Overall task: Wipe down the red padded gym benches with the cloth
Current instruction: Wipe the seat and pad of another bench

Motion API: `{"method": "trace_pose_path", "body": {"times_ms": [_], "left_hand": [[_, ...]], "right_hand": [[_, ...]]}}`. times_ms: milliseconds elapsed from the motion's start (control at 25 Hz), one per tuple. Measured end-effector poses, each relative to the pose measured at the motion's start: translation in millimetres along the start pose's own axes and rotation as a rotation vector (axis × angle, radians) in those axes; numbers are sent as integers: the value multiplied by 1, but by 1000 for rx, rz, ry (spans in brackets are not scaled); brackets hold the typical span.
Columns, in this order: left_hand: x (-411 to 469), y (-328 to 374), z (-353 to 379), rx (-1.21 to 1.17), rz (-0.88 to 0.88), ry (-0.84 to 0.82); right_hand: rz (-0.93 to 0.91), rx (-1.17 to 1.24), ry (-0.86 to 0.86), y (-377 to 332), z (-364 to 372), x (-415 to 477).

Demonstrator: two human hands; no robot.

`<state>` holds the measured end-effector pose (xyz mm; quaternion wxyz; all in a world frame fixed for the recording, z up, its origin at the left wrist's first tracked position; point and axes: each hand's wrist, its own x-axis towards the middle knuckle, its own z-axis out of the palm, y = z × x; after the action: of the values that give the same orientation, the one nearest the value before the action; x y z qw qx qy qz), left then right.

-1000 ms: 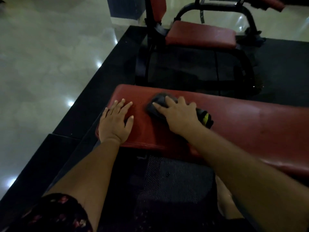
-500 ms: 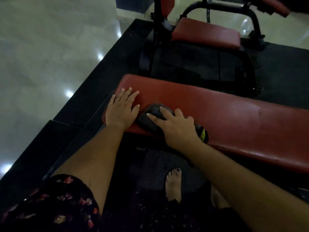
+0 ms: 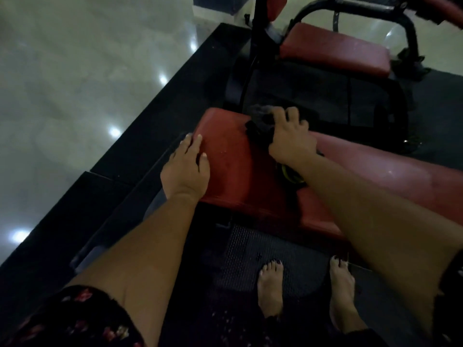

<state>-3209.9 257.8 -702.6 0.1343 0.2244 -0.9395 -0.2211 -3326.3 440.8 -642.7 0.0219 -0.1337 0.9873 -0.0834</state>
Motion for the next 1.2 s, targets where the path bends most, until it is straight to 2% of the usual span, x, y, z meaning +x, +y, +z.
{"method": "trace_pose_path", "body": {"times_ms": [80, 160, 240, 360, 480, 640, 720, 800, 920, 1040, 1200], "left_hand": [[1, -4, 3, -26, 9, 17], [2, -6, 5, -52, 7, 24], [0, -5, 7, -91, 34, 48], [-2, -7, 7, -103, 64, 73], [-1, -3, 0, -69, 18, 0], [-2, -13, -25, -65, 98, -258], [-9, -23, -39, -189, 5, -399], [-18, -29, -45, -277, -81, -465], [-15, -31, -45, -264, -46, -527], [-9, -37, -40, -230, -12, -497], [-10, -42, -34, -219, -19, -481]], "right_hand": [[88, -3, 26, -7, -2, 14], [98, -109, 17, -20, -3, 22], [-1, -235, 53, -32, 0, 19], [-237, -291, 57, -41, 0, -8], [-304, -254, 2, -41, -3, -55], [-360, -239, -152, -22, -11, -104], [-361, -263, -196, -14, -13, -118], [-363, -285, -227, -16, -11, -131], [-428, -324, -239, -25, -9, -133], [-492, -391, -238, -29, -13, -102], [-420, -315, -190, -35, -11, -44]]}}
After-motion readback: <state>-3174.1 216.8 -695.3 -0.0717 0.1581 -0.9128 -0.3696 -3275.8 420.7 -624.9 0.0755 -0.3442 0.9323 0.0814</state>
